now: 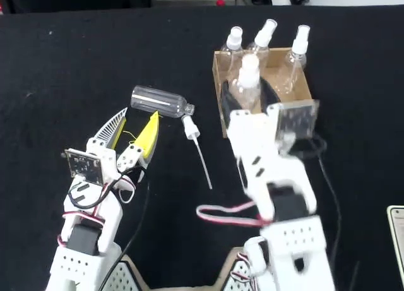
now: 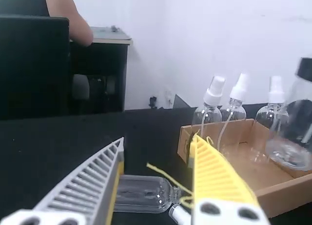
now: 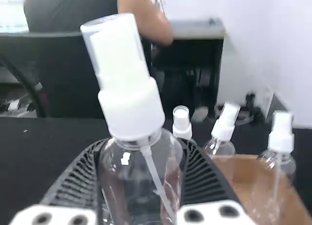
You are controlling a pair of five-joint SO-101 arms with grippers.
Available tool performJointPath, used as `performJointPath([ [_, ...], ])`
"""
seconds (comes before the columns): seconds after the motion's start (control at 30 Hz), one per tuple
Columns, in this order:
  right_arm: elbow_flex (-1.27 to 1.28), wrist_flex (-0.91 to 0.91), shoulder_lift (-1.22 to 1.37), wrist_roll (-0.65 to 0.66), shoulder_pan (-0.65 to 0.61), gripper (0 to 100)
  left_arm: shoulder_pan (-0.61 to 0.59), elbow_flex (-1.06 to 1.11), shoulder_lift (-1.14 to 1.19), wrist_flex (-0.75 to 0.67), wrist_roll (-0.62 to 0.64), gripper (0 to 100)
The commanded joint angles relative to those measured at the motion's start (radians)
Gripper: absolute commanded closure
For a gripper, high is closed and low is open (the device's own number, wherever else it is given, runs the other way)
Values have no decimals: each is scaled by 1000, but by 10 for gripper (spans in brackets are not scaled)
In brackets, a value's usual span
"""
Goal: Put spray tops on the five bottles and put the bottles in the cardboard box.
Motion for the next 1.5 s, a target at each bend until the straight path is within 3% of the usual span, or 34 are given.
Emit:
performJointPath([
  [0.0, -140, -115, 257, -41, 58, 988, -7, 21, 2, -9, -12, 791],
  [0.17, -133, -290, 458, -40, 124, 988, -8, 21, 2, -9, -12, 791],
  [0.5, -62, -677, 704, -34, 124, 987, -4, 21, 2, -9, -12, 791],
  [1.07, -197, -692, 975, -32, 124, 987, -2, 21, 2, -9, -12, 791],
  [1.47, -219, -692, 1023, -32, 118, 987, -2, 21, 2, -9, -12, 791],
])
